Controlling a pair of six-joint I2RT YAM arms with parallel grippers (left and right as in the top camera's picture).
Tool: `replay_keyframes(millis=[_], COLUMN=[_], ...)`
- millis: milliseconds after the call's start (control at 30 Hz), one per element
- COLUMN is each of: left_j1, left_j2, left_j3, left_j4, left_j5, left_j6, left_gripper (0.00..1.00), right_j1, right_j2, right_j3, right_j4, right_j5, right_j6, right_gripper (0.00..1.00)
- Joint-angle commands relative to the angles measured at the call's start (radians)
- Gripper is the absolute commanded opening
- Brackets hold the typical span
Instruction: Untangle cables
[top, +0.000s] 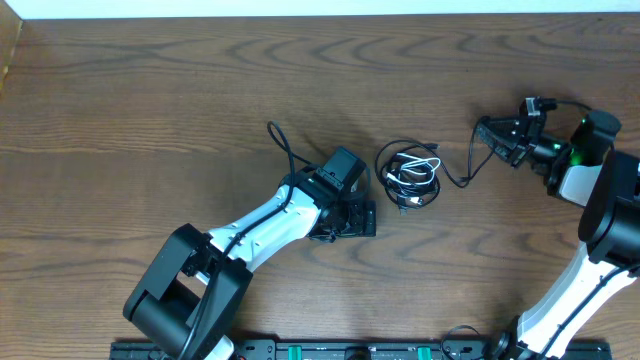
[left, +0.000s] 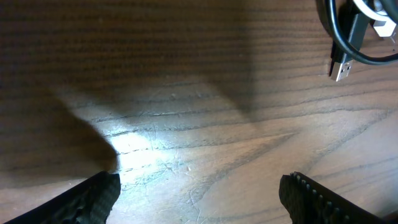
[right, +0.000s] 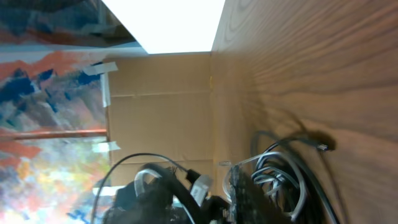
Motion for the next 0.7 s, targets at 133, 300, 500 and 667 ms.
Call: replay_keyframes(millis=[133,300,500,667], left_j1=[0.001,0.001,0.001,0.001], left_j2=[0.007,0.007,0.007,0.007], left_j3=[-0.004,-0.004,-0.004,-0.004], left_j4=[-0.003,-0.003,-0.003,-0.003], left_j5=[-0.013,-0.013,-0.013,-0.013], left_j6=[0.003,0.003,0.003,0.003], left_gripper=[0.87,0.87,0.87,0.87], right_j1=[-0.005,-0.010,-0.039,-0.102], right_j2=[0.030,0.030,0.030,0.030], right_j3=[-0.042,-0.086,-0.126,-0.169], right_j4=[0.000,0.000,-0.027,-0.133], right_j5=[0.064,0.113,0.127,0.148], right_j6=[-0.075,-0.094,-0.116,-0.116], right_gripper=[0.75,0.99,0.99,0.99])
